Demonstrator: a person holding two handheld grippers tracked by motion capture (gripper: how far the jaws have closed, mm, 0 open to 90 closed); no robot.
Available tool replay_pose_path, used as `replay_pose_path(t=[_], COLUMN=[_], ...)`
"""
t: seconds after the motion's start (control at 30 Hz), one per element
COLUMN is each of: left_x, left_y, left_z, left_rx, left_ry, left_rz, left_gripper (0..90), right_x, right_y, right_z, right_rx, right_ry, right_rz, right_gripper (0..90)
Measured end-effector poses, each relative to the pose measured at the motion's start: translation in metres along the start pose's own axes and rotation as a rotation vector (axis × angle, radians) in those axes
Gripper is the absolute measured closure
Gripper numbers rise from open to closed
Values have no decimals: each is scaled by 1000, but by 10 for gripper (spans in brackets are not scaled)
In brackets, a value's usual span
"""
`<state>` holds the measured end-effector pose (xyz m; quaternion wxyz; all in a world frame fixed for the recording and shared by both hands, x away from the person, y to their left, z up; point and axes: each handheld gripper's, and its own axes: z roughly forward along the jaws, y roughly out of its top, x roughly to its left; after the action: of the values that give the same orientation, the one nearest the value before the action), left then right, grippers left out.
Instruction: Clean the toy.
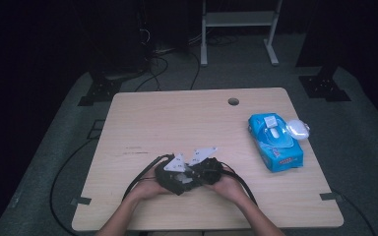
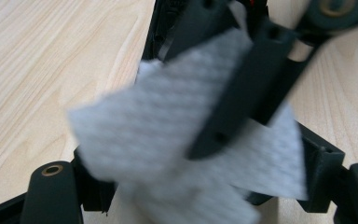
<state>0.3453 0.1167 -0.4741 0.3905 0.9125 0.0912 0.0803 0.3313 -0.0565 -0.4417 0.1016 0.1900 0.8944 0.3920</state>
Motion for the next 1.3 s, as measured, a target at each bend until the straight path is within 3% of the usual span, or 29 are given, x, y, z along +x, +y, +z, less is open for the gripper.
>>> replay_pose_path(t=[0.23,0.3,0.47,0.57,0.7,0.77,0.83,1.0,1.13,1.2,1.3], left_x=[-1,-1,0,0,-1,-2,-2,0,0,0,-1], left_y=[3,2,0,1,4,4,3,2,3,3,3], left_z=[0,0,1,1,1,2,2,2,2,2,2], left_rx=[2,7,-8,-8,-10,-2,-8,-16,-12,-6,-9], left_ry=[10,11,4,1,6,1,0,-11,-13,-11,-12], left_rz=[16,16,-5,0,3,9,2,-14,-17,-14,-17], left_gripper=[239,239,240,240,239,239,240,240,239,239,239], right_x=[0,1,-6,-15,-10,-3,1,-9,-17,-16,-9], right_y=[-2,0,-4,-11,-8,-3,1,-3,-11,-11,-8], right_z=[-6,-1,-7,-17,-15,-7,-1,-7,-15,-15,-12], right_rx=[22,16,18,25,19,14,12,5,-2,-9,0], right_ry=[132,131,30,4,31,44,25,-37,-92,-78,-60], right_rz=[16,19,10,43,36,-11,-37,-36,6,27,-9], right_gripper=[795,796,798,798,798,797,798,799,799,799,799])
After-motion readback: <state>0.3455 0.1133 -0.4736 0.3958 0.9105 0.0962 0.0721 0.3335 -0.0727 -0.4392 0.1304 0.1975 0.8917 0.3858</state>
